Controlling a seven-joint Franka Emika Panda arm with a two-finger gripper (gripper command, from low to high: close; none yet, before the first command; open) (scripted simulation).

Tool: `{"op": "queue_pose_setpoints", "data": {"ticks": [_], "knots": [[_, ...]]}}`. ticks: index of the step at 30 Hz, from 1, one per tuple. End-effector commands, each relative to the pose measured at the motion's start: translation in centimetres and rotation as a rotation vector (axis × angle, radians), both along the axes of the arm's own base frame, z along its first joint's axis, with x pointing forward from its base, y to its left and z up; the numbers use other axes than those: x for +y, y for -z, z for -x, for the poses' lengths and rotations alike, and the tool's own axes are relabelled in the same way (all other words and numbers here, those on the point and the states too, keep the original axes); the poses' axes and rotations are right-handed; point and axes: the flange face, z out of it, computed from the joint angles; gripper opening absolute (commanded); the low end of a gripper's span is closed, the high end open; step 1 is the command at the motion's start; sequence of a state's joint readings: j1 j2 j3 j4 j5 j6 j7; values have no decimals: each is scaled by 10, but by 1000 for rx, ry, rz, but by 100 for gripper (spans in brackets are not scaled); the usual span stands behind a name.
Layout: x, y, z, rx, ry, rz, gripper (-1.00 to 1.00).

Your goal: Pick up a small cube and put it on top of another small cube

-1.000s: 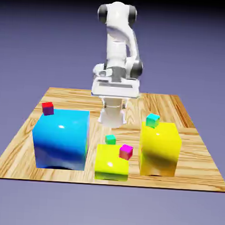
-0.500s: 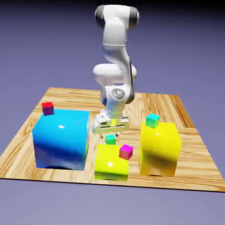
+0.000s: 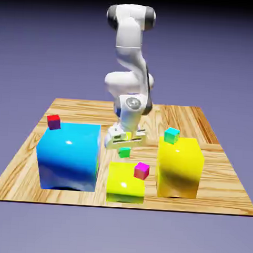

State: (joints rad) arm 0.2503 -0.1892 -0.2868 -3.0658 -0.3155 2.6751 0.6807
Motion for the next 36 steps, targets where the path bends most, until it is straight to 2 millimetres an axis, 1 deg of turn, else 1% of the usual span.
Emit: {"op": "queue_pose_setpoints", "data": {"ticks": [1,2,6,11,18,22,23,24,28,29,30,31,35,36], "knots": [[1,-3,0,1,-1,-7,-100],[1,-3,0,1,-1,-7,-100],[11,-23,-43,-7,-212,-12,-100],[29,-52,-93,-11,-474,-14,-100],[66,-100,-154,-5,-838,-11,-100],[92,-131,-183,3,-1044,-6,-100],[96,-136,-187,5,-1074,-5,-100],[96,-136,-187,5,-1074,-5,-100],[87,-76,-187,5,-1074,-5,-100],[85,-67,-186,5,-1074,-5,-100],[85,-67,-186,5,-1074,-5,100],[85,-67,-186,5,-1074,-5,100],[95,-127,-188,5,-1074,-5,100],[96,-136,-187,5,-1074,-5,100]]}}
